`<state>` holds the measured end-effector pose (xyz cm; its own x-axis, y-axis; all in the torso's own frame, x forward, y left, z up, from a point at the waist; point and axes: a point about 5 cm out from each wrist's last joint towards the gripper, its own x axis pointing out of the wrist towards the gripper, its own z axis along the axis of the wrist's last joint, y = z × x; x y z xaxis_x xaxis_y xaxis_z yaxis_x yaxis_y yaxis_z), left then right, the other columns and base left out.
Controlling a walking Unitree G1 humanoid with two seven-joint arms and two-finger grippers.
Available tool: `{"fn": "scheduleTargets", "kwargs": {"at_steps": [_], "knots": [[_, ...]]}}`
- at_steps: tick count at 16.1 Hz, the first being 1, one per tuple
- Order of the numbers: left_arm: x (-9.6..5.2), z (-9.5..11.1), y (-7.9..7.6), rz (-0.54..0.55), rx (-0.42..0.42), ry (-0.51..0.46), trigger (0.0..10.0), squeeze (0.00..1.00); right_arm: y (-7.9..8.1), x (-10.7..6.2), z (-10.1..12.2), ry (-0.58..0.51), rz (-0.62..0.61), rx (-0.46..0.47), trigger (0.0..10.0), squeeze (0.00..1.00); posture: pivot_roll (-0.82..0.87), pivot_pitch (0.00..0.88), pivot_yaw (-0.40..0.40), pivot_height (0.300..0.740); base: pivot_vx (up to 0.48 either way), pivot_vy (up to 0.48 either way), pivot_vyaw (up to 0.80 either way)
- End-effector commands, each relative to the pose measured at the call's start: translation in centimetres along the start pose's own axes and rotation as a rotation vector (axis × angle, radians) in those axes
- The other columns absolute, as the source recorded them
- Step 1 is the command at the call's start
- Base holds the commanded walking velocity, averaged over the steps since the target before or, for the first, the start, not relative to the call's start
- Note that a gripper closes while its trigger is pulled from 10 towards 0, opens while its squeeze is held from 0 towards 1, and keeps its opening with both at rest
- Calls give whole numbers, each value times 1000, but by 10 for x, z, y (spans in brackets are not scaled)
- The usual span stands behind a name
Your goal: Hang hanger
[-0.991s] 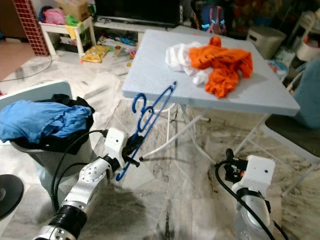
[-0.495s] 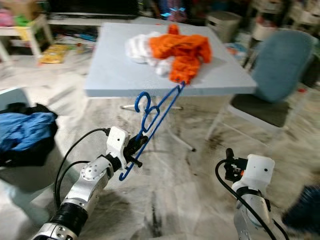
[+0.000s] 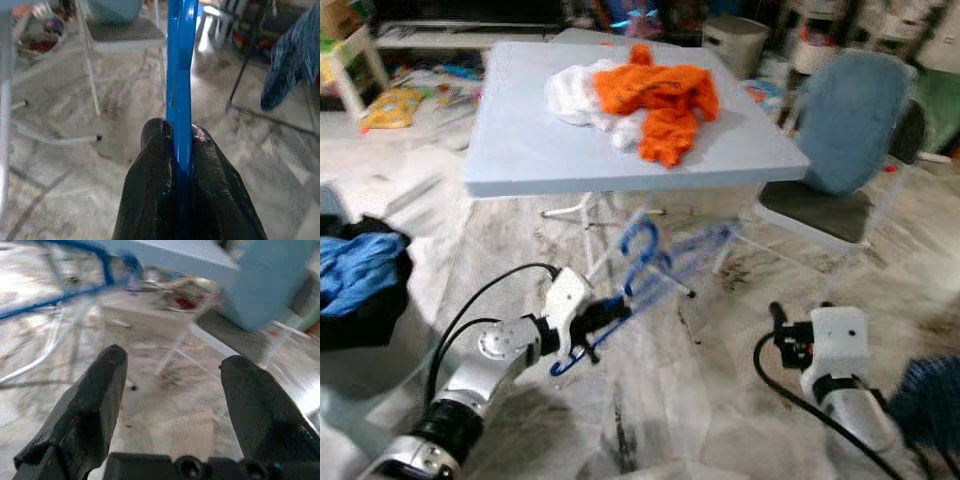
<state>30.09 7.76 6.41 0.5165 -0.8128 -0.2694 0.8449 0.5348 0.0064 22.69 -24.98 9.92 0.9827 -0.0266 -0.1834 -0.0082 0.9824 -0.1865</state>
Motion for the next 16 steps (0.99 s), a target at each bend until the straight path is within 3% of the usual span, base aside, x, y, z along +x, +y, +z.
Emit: {"fn": "scheduleTargets", "kwargs": {"at_steps": [1,4,8,10,16], "knots": [[-3,-5,-1,-77,54,56,10000,0,2,-4,-4,49,148,-64,10000,0,36,0,-75,740,0,0,0],[-9,-10,-1,-175,122,114,10000,0,-5,-14,-5,115,393,-292,10000,0,38,0,-72,740,0,0,0],[-11,-15,-7,-254,148,154,10000,0,-3,-18,-2,190,637,-499,10000,0,44,0,-69,740,0,0,0],[-9,-15,-17,-341,176,160,10000,0,4,-16,2,227,804,-651,10000,0,48,0,-64,740,0,0,0],[-6,-18,-28,-421,216,185,10000,0,18,2,13,202,914,-747,10000,0,52,0,-60,740,0,0,0]]}}
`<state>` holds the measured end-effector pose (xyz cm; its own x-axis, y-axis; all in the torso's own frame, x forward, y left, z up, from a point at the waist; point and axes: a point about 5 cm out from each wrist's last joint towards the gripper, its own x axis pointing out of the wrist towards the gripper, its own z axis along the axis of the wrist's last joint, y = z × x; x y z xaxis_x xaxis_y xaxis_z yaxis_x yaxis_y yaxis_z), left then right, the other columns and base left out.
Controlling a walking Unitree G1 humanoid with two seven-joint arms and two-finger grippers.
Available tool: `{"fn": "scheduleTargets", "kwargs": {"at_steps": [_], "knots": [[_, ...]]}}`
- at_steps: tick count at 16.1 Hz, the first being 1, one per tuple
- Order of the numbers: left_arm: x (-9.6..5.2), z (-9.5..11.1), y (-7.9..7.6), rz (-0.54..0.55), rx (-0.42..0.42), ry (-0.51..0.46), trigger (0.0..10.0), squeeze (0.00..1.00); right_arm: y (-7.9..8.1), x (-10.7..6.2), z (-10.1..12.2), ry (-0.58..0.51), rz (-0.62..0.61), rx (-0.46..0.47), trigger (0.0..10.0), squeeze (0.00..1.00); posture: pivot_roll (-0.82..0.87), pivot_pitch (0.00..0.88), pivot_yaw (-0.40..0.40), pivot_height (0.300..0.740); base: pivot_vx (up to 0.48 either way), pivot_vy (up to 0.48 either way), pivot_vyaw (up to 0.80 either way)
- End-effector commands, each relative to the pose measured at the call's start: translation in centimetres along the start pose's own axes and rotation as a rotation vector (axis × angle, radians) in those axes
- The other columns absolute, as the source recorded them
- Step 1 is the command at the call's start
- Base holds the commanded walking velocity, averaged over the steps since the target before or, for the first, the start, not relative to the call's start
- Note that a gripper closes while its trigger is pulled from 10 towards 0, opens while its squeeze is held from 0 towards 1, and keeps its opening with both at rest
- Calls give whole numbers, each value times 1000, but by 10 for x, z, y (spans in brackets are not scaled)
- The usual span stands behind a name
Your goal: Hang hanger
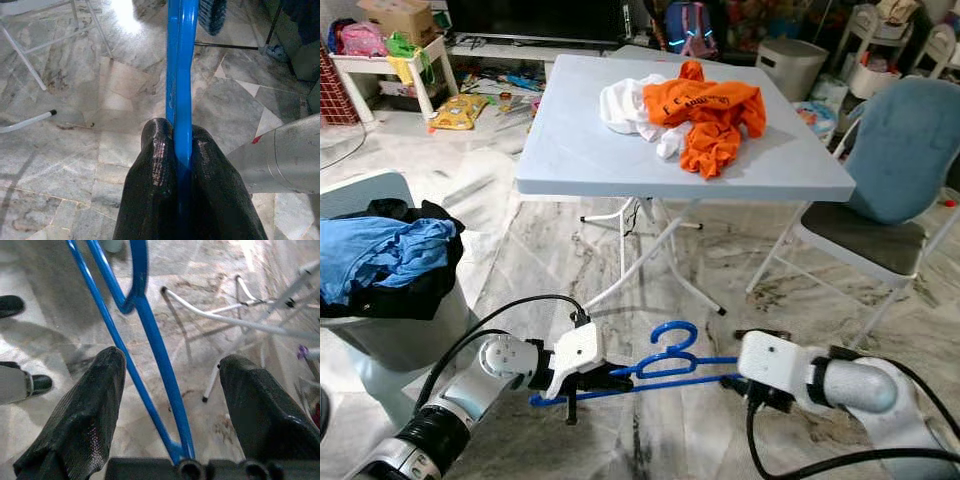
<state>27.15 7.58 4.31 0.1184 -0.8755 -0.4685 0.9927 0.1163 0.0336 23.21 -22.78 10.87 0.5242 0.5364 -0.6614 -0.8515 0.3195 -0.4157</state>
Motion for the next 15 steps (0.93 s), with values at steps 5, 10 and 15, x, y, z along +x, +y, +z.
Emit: {"fn": "scheduleTargets", "kwargs": {"at_steps": [5,10,15], "knots": [[2,8,-1,-28,47,-8,10000,0,10,9,-6,53,168,-9,1608,0,46,0,-59,740,0,0,0],[5,10,-2,-32,55,-16,10000,0,7,21,-5,79,186,-50,5294,0,46,0,-62,740,0,0,0],[6,9,-3,-36,58,-13,10000,0,5,25,-19,163,219,-78,10000,0,47,0,-67,740,0,0,0]]}}
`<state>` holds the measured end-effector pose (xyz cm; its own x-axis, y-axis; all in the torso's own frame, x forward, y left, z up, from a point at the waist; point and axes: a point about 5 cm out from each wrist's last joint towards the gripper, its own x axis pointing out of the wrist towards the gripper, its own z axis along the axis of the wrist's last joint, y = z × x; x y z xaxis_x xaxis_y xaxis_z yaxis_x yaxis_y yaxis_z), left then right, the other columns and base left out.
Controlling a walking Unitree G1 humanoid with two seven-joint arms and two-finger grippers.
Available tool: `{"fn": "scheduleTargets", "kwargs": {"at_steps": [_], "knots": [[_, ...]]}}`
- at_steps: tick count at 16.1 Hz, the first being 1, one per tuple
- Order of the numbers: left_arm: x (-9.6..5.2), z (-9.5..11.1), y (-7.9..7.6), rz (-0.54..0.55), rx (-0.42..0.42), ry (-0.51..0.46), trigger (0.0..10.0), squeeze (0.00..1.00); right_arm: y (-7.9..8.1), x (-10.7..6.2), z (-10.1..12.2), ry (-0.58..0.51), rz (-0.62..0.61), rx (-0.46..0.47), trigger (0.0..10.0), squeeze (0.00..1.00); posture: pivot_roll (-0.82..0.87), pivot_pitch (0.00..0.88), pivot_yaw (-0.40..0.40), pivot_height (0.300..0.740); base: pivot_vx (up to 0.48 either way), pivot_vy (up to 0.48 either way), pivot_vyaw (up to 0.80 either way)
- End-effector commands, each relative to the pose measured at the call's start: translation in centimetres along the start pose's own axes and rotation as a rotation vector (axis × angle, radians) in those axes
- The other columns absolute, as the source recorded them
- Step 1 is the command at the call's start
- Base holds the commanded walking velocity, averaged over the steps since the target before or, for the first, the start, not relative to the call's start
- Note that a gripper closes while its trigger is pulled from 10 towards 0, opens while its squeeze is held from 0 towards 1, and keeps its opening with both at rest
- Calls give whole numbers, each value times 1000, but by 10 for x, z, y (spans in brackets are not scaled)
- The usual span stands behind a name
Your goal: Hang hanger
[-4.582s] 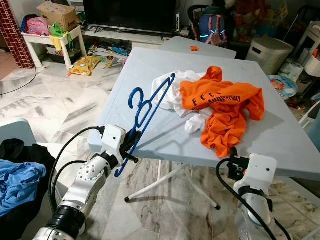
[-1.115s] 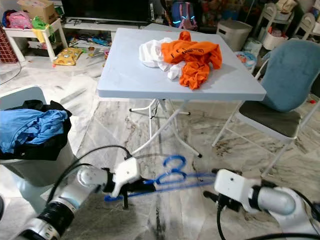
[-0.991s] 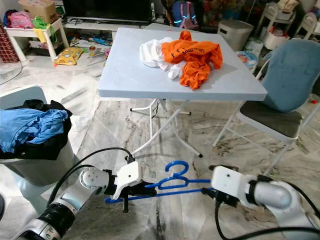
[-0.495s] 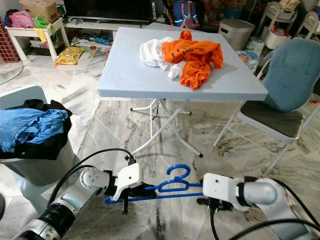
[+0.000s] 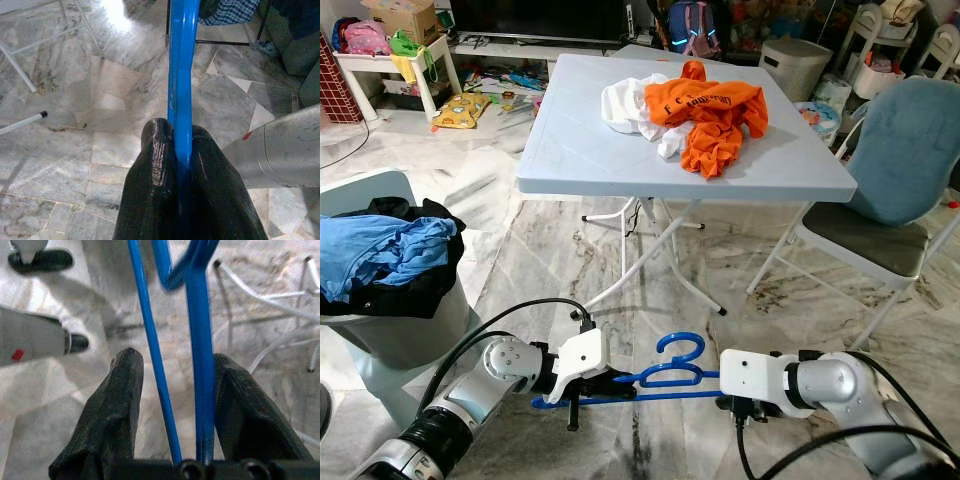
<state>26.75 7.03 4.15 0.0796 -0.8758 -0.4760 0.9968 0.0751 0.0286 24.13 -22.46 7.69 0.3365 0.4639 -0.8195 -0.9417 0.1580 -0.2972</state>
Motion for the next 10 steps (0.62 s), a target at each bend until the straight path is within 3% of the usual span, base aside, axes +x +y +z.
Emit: {"fn": "scheduleTargets", "kwargs": {"at_steps": [1,2,3,4,10], "knots": [[1,8,1,3,44,-19,10000,0,-1,-1,-5,30,10,-12,10000,0,47,0,-67,740,0,0,0],[1,8,1,2,42,-19,10000,0,-3,1,-6,37,10,-10,2549,0,47,0,-68,740,0,0,0],[1,8,1,2,42,-18,10000,0,-4,2,-6,40,10,-9,2549,0,47,0,-68,740,0,0,0],[2,8,1,2,45,-16,10000,0,-7,4,-9,55,6,-11,0,0,49,0,-69,740,0,0,0],[2,8,1,-1,44,-11,10000,0,-15,5,-8,50,16,-31,0,0,50,0,-71,740,0,0,0]]}}
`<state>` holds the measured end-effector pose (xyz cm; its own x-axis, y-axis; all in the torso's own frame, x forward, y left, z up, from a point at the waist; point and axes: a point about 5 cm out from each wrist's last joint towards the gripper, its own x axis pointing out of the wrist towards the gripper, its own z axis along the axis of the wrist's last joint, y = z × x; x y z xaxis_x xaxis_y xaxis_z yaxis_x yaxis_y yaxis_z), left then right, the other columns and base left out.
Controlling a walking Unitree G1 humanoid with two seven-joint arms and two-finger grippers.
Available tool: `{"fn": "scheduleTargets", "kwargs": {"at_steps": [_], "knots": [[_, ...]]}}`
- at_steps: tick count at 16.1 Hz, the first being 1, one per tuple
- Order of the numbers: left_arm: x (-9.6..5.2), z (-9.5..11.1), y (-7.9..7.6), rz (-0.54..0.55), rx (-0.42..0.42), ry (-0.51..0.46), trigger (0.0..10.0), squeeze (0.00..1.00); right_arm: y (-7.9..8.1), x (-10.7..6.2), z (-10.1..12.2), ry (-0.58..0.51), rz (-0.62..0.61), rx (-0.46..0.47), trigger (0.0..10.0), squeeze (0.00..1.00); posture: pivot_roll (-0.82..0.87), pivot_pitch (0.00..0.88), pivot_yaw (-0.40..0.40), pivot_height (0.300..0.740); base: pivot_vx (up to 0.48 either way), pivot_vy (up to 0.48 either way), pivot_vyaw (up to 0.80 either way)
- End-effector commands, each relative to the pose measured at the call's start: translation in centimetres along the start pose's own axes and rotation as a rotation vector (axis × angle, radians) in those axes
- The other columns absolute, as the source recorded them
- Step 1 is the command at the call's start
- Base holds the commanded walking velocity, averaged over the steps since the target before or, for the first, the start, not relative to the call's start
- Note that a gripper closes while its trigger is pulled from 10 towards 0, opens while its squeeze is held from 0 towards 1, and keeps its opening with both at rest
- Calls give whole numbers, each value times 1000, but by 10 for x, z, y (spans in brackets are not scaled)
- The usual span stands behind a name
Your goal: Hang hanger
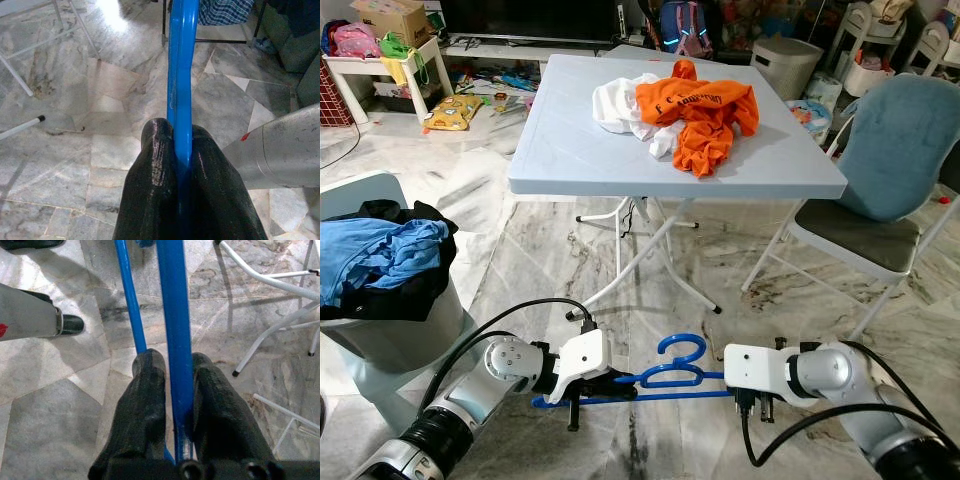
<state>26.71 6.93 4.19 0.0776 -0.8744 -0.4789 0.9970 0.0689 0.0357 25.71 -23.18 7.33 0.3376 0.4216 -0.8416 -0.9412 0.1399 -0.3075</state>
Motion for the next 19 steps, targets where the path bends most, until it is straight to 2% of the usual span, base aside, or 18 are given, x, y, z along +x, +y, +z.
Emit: {"fn": "scheduleTargets", "kwargs": {"at_steps": [1,4,5,6,10,13,17,19], "knots": [[2,7,1,2,34,-13,10000,0,-1,0,1,-1,19,-13,0,0,50,0,-71,740,0,0,0],[2,6,1,6,33,-9,10000,0,-2,-1,1,-8,22,-11,0,0,52,0,-75,740,0,0,0],[3,6,1,11,30,-15,10000,761,-2,-1,0,-9,25,-10,0,0,52,0,-76,740,0,0,0],[3,6,1,13,25,-20,10000,1000,-1,-2,-2,-7,28,-8,0,0,52,0,-77,740,0,0,0],[2,11,6,68,41,-52,10000,1000,1,-3,-11,40,21,-25,0,0,52,0,-78,740,0,0,0],[1,18,11,103,118,-61,10000,1000,0,-2,-19,72,4,-29,0,0,54,0,-79,740,0,0,0],[-1,24,17,117,135,-69,10000,1000,1,0,-35,143,-18,-37,0,0,59,0,-81,740,0,0,0],[-5,26,20,130,139,-90,10000,1000,-1,-1,-49,197,-102,-12,0,0,64,0,-82,740,0,0,0]]}}
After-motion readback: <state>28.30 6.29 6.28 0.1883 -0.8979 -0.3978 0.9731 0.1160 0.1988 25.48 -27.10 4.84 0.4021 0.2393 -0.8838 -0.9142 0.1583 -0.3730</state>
